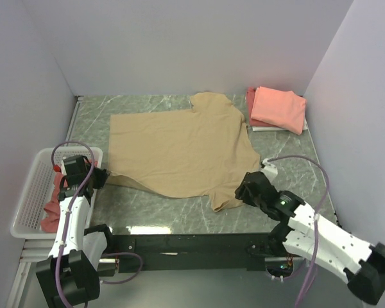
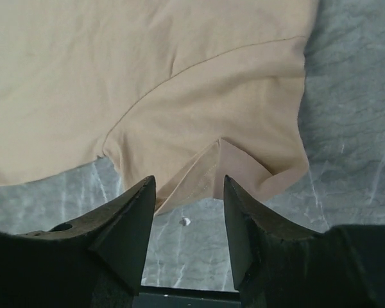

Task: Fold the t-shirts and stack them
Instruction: Fold the tshirt

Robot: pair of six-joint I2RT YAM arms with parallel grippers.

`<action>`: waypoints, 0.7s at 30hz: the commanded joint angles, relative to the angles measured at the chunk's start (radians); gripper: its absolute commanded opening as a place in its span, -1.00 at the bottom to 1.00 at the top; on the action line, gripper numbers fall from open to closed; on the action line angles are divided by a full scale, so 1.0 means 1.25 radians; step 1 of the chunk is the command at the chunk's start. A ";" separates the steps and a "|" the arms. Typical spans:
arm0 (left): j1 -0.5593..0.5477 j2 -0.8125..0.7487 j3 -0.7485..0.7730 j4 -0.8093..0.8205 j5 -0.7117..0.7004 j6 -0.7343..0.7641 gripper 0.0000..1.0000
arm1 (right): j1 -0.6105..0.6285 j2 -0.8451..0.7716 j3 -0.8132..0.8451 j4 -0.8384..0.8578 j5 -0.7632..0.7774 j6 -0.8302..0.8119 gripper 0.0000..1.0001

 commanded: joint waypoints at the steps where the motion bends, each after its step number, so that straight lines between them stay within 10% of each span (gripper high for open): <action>1: 0.003 0.015 0.008 -0.005 -0.028 0.023 -0.99 | 0.072 0.078 0.061 -0.047 0.176 0.036 0.08; 10: 0.003 0.020 0.000 0.010 -0.008 0.028 -0.99 | 0.259 0.370 0.237 -0.236 0.354 0.164 0.08; 21: 0.004 0.015 -0.004 0.015 0.012 0.031 -0.99 | 0.284 0.436 0.248 -0.283 0.367 0.211 0.09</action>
